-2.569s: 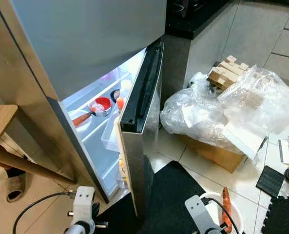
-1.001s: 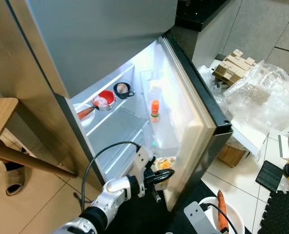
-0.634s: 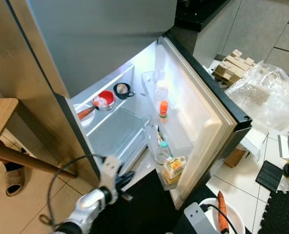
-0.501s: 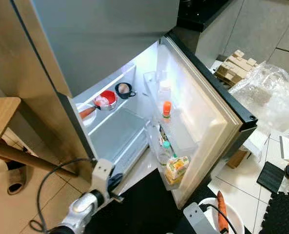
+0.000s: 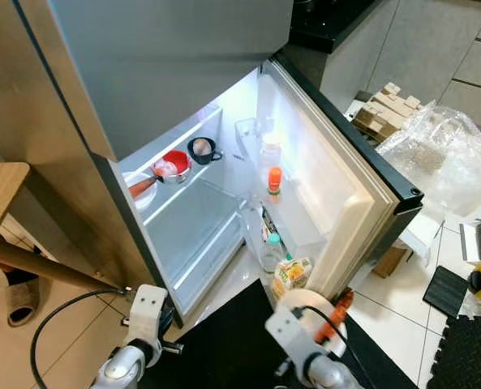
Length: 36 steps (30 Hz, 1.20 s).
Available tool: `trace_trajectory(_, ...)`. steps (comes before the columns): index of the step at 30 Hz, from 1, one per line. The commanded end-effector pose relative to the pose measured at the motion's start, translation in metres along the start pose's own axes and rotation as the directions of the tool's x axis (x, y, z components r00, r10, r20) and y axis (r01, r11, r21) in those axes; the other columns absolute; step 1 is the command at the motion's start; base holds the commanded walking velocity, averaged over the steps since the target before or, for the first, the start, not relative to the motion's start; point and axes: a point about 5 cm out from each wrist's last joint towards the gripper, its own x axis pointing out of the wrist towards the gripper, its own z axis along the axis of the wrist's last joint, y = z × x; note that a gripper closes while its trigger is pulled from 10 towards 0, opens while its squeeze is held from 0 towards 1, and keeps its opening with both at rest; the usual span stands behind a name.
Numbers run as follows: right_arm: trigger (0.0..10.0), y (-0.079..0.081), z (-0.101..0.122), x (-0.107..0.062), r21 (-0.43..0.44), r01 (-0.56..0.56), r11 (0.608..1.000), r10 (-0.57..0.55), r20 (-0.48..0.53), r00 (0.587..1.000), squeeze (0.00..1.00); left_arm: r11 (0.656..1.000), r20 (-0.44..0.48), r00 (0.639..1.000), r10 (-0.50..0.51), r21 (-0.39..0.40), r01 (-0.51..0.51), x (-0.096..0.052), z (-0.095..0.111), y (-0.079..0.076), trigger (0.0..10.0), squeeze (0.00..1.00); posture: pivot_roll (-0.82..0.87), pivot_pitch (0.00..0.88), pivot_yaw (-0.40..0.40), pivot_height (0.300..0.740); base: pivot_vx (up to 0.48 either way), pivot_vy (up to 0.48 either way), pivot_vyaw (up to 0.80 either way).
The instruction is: Restocking fridge
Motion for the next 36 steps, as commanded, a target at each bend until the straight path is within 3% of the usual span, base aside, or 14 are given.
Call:
trace_trajectory(1,10.0,0.003,0.003,0.001,-0.042,-0.029,0.999,0.029,0.015,0.999,0.00,1.000,-0.016,1.000,-0.009,0.002,0.009,-0.001,-0.005,-0.006,10.0,0.00,-0.12,0.115,-0.039,0.740,0.000,0.000,0.00)
trace_trajectory(8,10.0,0.001,0.011,0.004,-0.118,-0.060,0.991,0.064,0.030,0.997,0.00,1.000,-0.018,1.000,-0.001,-0.008,0.001,-0.001,-0.005,-0.005,10.0,0.00,-0.12,0.114,-0.038,0.740,0.000,0.000,0.00)
trace_trajectory(10,10.0,-0.002,0.010,0.003,-0.142,-0.064,0.988,0.068,0.021,0.997,0.00,1.000,-0.019,1.000,0.000,-0.009,-0.001,-0.001,-0.005,-0.005,10.0,0.00,-0.12,0.114,-0.038,0.740,0.000,0.000,0.00)
trace_trajectory(11,10.0,-0.011,0.007,0.001,-0.168,-0.058,0.984,0.058,-0.005,0.998,0.00,1.000,-0.020,1.000,0.002,-0.012,-0.002,-0.001,-0.005,-0.004,10.0,0.00,-0.12,0.114,-0.040,0.740,0.000,0.000,0.00)
trace_trajectory(17,10.0,-0.020,-0.003,-0.004,-0.165,-0.046,0.985,0.039,-0.045,0.998,0.00,1.000,-0.027,1.000,-0.002,-0.019,0.002,-0.001,-0.006,-0.006,10.0,0.00,-0.13,0.114,-0.041,0.740,0.000,0.000,0.00)
trace_trajectory(23,10.0,-0.009,-0.022,-0.011,-0.160,-0.091,0.983,0.072,-0.122,0.990,0.00,0.999,-0.041,0.999,-0.022,-0.027,0.021,-0.002,-0.010,-0.011,10.0,0.00,-0.13,0.113,-0.038,0.740,0.000,0.000,0.00)
trace_trajectory(26,10.0,-0.004,-0.034,-0.016,-0.204,-0.110,0.973,0.074,-0.178,0.981,0.00,0.999,-0.042,0.999,-0.031,-0.029,0.030,-0.002,-0.010,-0.013,10.0,0.00,-0.13,0.112,-0.036,0.740,0.000,0.000,0.00)
trace_trajectory(29,10.0,-0.009,-0.039,-0.019,-0.231,-0.081,0.969,0.035,-0.196,0.980,0.00,0.999,-0.040,0.999,-0.035,-0.027,0.034,-0.001,-0.010,-0.014,10.0,0.00,-0.13,0.112,-0.033,0.740,0.000,0.000,0.00)
trace_trajectory(30,10.0,-0.023,-0.042,-0.022,-0.256,-0.012,0.967,-0.046,-0.221,0.974,0.00,0.999,-0.036,0.999,-0.037,-0.026,0.036,-0.001,-0.008,-0.015,10.0,0.00,-0.13,0.111,-0.032,0.740,0.000,0.000,0.00)
trace_trajectory(36,10.0,-0.046,-0.047,-0.030,-0.280,0.059,0.958,-0.132,-0.249,0.960,0.00,0.999,-0.030,0.999,-0.041,-0.019,0.041,0.001,-0.006,-0.014,10.0,0.00,-0.14,0.106,-0.032,0.740,0.000,0.000,0.00)
